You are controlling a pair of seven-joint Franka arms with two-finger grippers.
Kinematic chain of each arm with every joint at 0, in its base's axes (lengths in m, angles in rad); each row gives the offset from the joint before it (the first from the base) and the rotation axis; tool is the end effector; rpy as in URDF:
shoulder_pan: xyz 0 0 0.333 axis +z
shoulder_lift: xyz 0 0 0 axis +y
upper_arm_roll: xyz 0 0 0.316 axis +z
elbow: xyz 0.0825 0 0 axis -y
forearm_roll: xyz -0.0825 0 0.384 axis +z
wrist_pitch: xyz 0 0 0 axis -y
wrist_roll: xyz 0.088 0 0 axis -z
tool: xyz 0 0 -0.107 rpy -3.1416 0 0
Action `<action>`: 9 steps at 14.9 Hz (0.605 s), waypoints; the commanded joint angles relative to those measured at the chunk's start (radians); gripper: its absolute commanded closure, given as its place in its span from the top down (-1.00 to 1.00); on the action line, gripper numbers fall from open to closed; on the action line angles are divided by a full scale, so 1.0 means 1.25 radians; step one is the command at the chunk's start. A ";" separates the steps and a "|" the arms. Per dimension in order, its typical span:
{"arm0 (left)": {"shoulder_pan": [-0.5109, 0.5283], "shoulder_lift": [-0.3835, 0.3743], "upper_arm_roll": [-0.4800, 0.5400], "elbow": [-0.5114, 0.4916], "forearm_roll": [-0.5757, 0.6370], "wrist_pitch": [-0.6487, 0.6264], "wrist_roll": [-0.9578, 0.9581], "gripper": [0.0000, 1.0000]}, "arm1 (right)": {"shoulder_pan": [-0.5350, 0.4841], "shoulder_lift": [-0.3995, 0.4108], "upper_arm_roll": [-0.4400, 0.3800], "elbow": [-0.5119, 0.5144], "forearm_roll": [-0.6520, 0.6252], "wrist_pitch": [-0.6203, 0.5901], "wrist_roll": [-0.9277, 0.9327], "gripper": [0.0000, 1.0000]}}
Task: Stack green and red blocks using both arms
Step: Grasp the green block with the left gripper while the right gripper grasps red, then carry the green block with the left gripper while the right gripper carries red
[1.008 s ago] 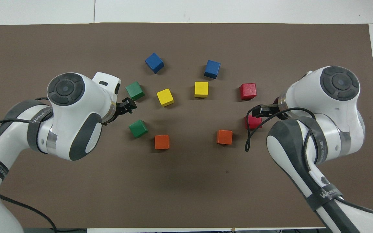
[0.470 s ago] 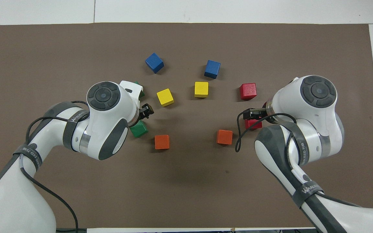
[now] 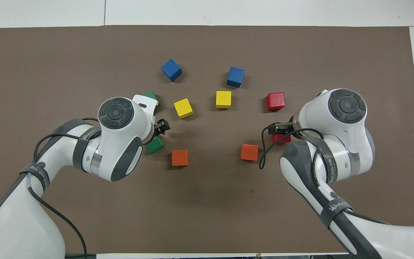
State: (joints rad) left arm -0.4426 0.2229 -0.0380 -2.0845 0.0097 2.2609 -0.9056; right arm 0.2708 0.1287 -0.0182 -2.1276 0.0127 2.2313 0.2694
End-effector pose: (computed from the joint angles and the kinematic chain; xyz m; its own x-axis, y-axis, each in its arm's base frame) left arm 0.5085 -0.2644 0.3152 0.9127 0.4075 -0.0295 0.4065 -0.9130 -0.0357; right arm 0.5393 0.1397 0.3474 0.9994 -0.0246 -0.0261 -0.0246 -0.9997 -0.0006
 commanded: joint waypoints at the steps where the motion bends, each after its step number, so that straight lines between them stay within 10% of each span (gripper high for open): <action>1: -0.028 -0.014 0.011 -0.044 -0.004 0.052 -0.029 1.00 | -0.002 0.000 0.005 -0.031 0.007 0.048 0.016 1.00; 6: -0.028 -0.014 0.011 -0.053 -0.004 0.048 -0.028 1.00 | -0.002 0.021 0.007 -0.037 0.008 0.064 0.016 1.00; 9: -0.029 -0.018 0.011 -0.054 -0.003 0.033 -0.011 -0.71 | -0.001 0.025 0.007 -0.065 0.008 0.111 0.016 1.00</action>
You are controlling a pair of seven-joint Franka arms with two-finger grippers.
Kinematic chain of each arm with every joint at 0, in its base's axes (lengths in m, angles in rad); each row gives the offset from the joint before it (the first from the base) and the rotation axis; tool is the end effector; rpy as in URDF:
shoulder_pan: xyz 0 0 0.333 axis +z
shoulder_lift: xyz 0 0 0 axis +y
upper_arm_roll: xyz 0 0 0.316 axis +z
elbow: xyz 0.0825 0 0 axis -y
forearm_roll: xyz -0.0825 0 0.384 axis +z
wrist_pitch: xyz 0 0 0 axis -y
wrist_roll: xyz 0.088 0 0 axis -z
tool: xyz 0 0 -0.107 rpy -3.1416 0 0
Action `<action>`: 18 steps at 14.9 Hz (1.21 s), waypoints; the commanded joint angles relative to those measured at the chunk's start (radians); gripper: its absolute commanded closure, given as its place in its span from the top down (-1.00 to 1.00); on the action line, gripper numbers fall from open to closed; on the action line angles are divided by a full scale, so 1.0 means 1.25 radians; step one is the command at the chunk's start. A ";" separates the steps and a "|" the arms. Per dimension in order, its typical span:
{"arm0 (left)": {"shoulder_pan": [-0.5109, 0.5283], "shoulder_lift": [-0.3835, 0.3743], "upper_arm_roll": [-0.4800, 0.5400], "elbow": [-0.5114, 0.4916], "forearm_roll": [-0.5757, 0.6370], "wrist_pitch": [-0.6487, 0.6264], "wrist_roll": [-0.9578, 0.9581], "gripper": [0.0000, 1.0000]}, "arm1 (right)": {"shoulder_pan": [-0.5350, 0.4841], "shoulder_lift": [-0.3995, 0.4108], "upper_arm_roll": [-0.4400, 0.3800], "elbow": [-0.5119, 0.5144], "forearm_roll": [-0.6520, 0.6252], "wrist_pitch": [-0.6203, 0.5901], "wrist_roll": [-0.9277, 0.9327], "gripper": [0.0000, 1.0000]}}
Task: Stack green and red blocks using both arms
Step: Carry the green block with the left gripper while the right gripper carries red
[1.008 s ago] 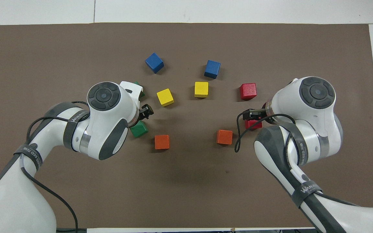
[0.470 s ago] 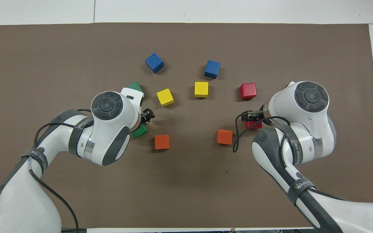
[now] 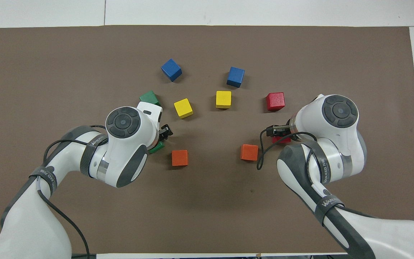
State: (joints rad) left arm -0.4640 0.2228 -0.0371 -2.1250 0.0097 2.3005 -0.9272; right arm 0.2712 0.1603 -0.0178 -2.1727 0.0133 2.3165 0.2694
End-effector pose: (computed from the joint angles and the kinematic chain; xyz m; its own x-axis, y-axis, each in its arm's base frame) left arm 0.4956 -0.2709 0.3016 0.9124 0.4082 -0.0293 0.4072 -0.9126 -0.0369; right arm 0.5351 0.1389 0.3179 0.9995 -0.0249 -0.0177 -0.0249 -0.9997 -0.0021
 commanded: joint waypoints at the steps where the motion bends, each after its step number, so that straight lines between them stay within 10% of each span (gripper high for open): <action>1: -0.012 -0.019 0.010 -0.022 -0.003 -0.011 0.010 -1.00 | -0.001 0.002 0.007 -0.033 0.008 0.049 0.016 1.00; 7: 0.114 -0.065 0.012 0.044 -0.003 -0.165 0.237 -1.00 | 0.035 0.008 0.008 -0.040 0.008 0.064 0.051 0.93; 9: 0.199 -0.063 0.013 0.071 -0.003 -0.191 0.395 -1.00 | 0.036 0.010 0.008 -0.038 0.009 0.064 0.043 -0.41; 12: 0.321 -0.056 0.011 0.078 -0.003 -0.161 0.643 -1.00 | 0.026 0.015 0.007 -0.033 0.009 0.061 0.037 -1.00; 18: 0.407 0.057 0.013 0.207 0.002 -0.120 0.810 -1.00 | -0.023 0.009 0.007 0.030 0.009 -0.007 0.002 -1.00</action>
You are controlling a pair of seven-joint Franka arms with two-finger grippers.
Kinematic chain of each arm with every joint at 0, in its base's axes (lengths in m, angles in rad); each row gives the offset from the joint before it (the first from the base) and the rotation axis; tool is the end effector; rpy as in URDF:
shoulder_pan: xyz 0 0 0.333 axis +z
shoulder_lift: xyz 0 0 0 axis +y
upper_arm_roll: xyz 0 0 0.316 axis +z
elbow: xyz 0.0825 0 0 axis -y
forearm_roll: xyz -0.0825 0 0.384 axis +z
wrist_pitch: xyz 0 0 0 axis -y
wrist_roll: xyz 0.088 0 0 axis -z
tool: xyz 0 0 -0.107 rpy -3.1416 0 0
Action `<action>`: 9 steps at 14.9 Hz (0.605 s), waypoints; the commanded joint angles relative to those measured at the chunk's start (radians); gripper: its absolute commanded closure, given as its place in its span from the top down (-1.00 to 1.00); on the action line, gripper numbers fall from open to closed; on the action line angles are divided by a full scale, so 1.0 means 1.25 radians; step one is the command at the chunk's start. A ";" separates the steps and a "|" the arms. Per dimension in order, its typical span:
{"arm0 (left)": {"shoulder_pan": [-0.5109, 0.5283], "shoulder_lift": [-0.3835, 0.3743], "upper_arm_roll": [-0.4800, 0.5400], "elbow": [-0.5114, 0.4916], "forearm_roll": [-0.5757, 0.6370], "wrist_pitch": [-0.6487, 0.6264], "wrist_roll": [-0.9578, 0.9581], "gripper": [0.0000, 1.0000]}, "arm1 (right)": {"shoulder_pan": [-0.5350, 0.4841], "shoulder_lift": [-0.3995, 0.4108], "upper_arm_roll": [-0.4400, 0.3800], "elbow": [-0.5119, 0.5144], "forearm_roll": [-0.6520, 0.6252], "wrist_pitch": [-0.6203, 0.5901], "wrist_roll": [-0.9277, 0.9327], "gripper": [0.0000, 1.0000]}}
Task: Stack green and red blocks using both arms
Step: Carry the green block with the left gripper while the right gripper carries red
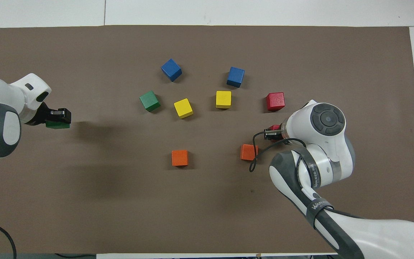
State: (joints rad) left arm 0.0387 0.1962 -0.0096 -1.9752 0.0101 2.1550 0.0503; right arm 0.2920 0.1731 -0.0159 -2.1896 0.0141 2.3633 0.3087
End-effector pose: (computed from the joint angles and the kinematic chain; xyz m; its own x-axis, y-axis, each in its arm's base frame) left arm 0.5919 0.0178 0.3695 0.9995 -0.0266 -0.0167 -0.0267 -0.9996 -0.0056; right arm 0.5313 0.1508 0.3078 0.9991 -0.0424 -0.0016 -0.0424 -0.9991 -0.0070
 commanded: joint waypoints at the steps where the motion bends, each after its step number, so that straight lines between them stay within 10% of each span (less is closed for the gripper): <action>1: 0.005 0.099 -0.010 0.102 0.005 0.000 0.038 -1.00 | -0.060 -0.003 0.005 0.068 0.008 -0.074 -0.056 -1.00; 9: -0.004 0.130 -0.010 0.098 0.005 0.038 0.063 -1.00 | -0.241 -0.007 0.004 0.113 0.008 -0.088 -0.301 -1.00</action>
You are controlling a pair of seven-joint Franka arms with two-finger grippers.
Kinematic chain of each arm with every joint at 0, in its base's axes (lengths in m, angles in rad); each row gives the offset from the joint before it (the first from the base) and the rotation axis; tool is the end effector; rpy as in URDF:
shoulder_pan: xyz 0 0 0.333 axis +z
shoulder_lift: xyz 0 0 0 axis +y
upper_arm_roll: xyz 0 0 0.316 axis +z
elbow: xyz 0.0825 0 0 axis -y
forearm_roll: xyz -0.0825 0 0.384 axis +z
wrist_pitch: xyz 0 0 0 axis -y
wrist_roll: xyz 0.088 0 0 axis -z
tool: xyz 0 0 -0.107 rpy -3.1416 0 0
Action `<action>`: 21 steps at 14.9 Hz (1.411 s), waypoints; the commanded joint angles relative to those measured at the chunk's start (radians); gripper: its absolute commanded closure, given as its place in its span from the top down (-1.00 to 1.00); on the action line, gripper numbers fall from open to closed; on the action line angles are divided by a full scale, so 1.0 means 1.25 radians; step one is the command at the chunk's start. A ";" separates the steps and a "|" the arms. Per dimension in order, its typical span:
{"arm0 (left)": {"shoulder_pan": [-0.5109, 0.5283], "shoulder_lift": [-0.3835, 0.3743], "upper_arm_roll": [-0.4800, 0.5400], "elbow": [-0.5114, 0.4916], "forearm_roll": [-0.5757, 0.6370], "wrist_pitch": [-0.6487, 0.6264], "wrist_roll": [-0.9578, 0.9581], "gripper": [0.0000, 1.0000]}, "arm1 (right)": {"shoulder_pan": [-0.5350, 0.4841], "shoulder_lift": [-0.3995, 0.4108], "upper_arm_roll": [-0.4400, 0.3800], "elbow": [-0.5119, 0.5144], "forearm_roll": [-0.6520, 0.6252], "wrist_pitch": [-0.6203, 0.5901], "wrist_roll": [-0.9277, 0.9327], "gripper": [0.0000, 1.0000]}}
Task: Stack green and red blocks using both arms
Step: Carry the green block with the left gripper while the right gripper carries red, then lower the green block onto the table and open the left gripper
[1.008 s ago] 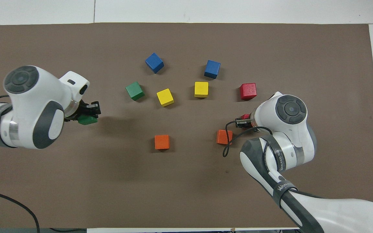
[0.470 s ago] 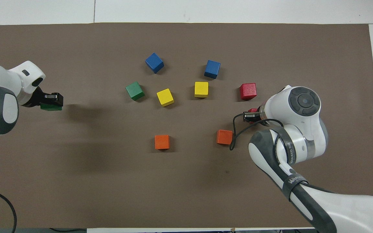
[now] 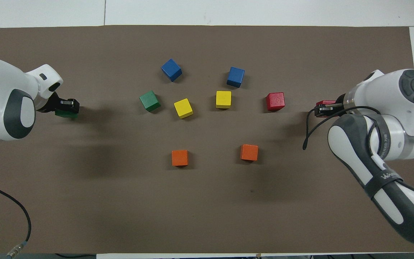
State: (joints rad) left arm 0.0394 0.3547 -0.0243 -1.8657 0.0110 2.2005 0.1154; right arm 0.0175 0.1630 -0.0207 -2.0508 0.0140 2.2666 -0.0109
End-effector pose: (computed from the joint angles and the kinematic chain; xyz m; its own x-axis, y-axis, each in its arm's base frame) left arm 0.6286 0.0108 0.3254 0.9943 -0.1052 -0.0197 -0.1052 -0.9944 0.0020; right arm 0.5830 -0.0012 0.3650 0.9986 -0.0008 0.0529 -0.0004 -1.0000 -0.0073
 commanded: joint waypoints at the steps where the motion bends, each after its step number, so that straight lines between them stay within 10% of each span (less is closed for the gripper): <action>1: -0.007 0.003 0.002 0.004 0.005 0.003 0.011 -1.00 | -0.033 0.007 0.008 0.001 0.008 -0.007 -0.076 -1.00; 21: 0.003 -0.003 0.002 -0.034 -0.005 -0.003 -0.121 -1.00 | -0.078 0.006 0.007 -0.065 0.008 0.000 -0.193 -1.00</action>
State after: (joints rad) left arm 0.0406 0.3582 -0.0219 -1.8958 0.0095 2.1969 -0.0283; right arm -0.0670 0.1850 -0.0199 -2.1195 0.0140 2.2660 -0.2264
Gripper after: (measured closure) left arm 0.454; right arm 0.441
